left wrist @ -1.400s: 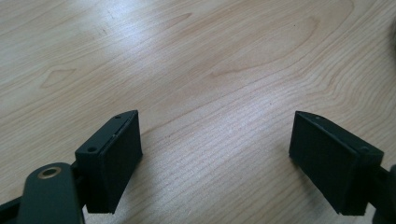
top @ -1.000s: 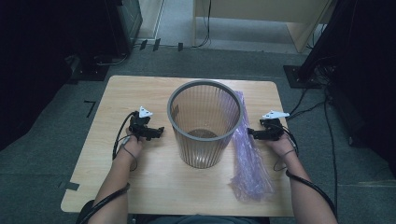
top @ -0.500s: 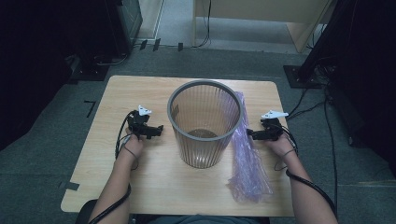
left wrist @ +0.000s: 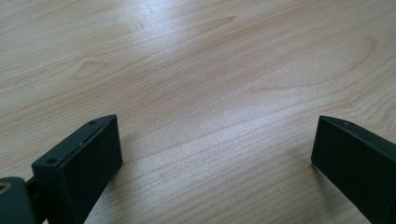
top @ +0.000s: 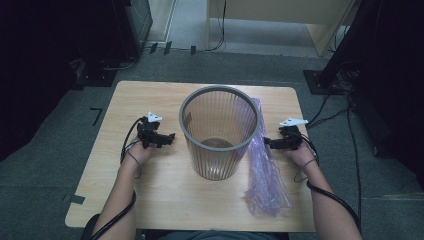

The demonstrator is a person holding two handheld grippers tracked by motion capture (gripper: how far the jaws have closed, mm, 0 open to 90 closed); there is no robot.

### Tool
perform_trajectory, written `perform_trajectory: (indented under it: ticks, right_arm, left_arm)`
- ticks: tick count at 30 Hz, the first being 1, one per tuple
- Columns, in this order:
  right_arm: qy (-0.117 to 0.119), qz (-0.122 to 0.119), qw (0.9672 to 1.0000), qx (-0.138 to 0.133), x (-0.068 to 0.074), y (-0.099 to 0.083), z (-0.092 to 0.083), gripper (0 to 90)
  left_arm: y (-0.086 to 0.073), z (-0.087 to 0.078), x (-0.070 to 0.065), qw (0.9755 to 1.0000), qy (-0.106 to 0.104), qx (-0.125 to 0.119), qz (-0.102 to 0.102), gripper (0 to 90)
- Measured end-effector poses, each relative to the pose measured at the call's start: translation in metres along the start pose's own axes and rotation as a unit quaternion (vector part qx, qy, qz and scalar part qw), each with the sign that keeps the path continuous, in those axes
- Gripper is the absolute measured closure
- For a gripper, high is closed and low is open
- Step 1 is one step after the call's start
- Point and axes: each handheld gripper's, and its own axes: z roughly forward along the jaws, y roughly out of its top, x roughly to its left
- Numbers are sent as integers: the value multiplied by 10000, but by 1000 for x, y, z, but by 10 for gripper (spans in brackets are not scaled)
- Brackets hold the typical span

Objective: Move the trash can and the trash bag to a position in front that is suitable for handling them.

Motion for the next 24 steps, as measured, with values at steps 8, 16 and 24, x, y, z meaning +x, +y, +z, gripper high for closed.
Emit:
perform_trajectory:
  ticks: [8, 16, 24]
  right_arm:
    - [-10, 181, 9995, 241, 0, 8, -2, 165]
    - [113, 417, 9990, 141, -1, 17, -13, 239]
    - [259, 314, 9991, 122, 5, 23, -19, 280]
  left_arm:
    - [9, -7, 4, 9993, 78, 375, -22, 147]
    - [16, -14, 1, 9967, -599, 490, -263, 150]
    - [22, -25, -3, 9957, -713, 557, -188, 279]
